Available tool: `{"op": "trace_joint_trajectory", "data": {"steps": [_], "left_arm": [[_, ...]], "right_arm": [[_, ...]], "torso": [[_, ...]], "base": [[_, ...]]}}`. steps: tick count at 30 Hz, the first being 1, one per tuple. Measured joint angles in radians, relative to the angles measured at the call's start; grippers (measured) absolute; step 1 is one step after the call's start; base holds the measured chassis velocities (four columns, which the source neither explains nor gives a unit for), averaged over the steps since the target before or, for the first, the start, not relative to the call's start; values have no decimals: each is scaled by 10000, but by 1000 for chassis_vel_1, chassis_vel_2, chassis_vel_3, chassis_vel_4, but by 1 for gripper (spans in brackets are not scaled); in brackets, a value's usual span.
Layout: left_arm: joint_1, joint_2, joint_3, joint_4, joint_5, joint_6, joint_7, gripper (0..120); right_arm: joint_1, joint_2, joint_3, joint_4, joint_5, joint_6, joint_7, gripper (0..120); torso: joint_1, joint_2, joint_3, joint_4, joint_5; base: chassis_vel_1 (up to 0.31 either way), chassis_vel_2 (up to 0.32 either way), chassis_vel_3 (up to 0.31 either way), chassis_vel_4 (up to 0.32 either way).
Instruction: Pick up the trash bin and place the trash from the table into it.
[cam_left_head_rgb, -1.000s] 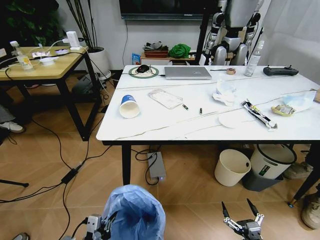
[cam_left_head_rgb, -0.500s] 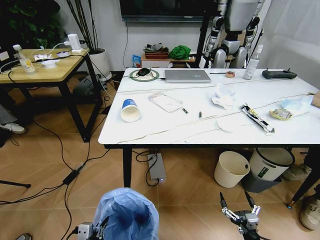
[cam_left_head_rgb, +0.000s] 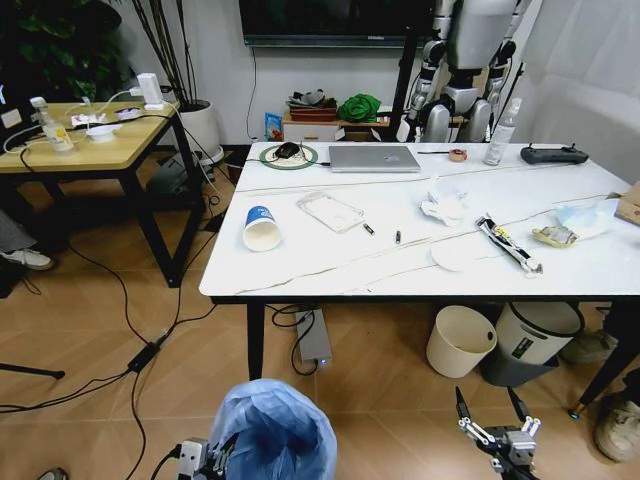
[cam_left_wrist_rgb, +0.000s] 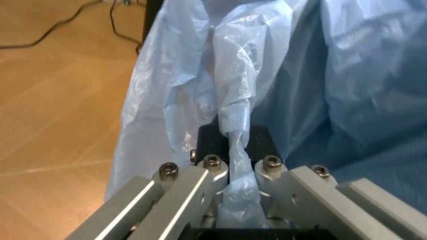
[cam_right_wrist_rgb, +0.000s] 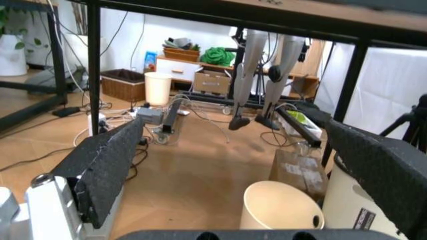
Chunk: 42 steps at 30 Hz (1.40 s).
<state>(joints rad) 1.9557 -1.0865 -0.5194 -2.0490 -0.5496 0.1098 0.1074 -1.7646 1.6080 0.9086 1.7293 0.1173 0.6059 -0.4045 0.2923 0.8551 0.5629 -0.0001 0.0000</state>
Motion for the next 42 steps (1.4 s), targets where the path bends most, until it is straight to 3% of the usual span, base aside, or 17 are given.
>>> {"op": "trace_joint_trajectory", "data": {"steps": [42], "left_arm": [[264,-253,197,-546,73,-3,18,0]], "right_arm": [[-207,2,-87,453,-276,38,108,100]], "torso": [[846,1944,1095,2,0]], "base": [[0,0,0,0]]}}
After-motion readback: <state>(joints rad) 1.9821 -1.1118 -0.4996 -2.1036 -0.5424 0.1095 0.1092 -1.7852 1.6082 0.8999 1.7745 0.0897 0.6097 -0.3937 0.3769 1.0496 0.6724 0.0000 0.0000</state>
